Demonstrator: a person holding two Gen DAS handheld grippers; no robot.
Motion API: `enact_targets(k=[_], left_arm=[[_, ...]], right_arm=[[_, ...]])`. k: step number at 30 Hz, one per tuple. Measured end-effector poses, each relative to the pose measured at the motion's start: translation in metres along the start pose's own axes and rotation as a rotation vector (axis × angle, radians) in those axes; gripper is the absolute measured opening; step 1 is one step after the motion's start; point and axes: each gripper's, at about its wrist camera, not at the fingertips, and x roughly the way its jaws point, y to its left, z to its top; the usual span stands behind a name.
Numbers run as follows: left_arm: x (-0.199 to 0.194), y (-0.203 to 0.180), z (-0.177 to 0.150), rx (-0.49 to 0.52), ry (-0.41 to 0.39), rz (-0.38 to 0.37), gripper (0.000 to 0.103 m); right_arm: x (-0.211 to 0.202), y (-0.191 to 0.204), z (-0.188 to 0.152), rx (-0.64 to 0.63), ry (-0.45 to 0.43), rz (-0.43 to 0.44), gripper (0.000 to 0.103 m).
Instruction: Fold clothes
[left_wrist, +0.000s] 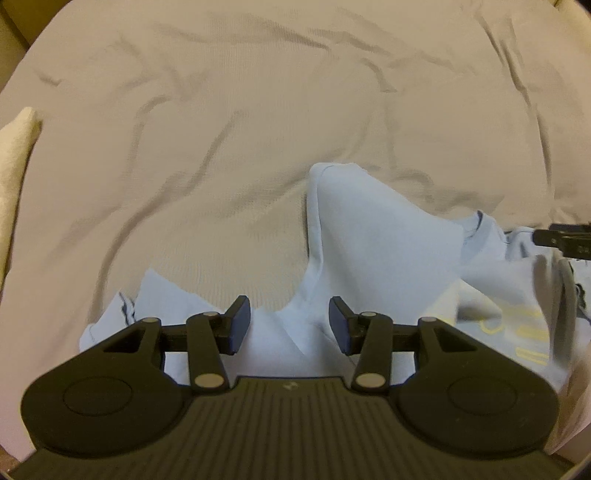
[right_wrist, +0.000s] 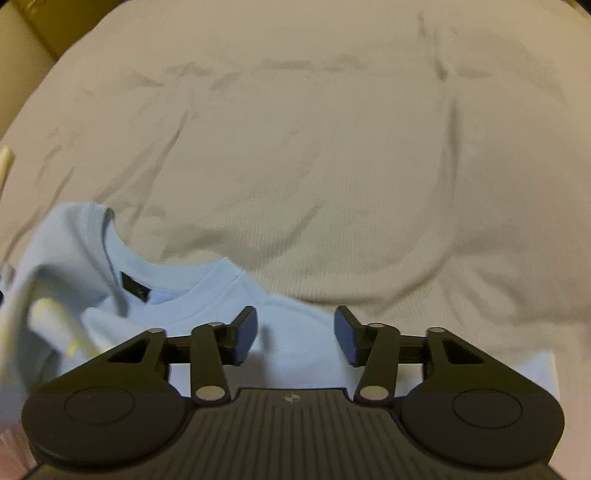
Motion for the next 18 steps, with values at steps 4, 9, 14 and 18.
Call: enact_targets(k=[4, 9, 14, 18], left_arm=[[0.011, 0.002, 0.005, 0.014, 0.011, -0.012, 0.042], [0.023, 0.0, 0.015, 0.071, 0.015, -0.075, 0.047], [0.048, 0.0, 0.022, 0.146, 0.031, -0.158, 0.058], [0.082, 0.011, 0.026, 0.121, 0.118, -0.222, 0.058]], right_arm=[[0.034, 0.002, 0.001, -0.06, 0.07, 0.032, 0.043], [0.031, -0.017, -0.022, -0.048, 0.15, 0.043, 0.011], [0.019, -0.043, -0.029, 0.108, 0.144, 0.09, 0.012], [0.022, -0.031, -0.018, 0.057, 0.118, 0.153, 0.047]])
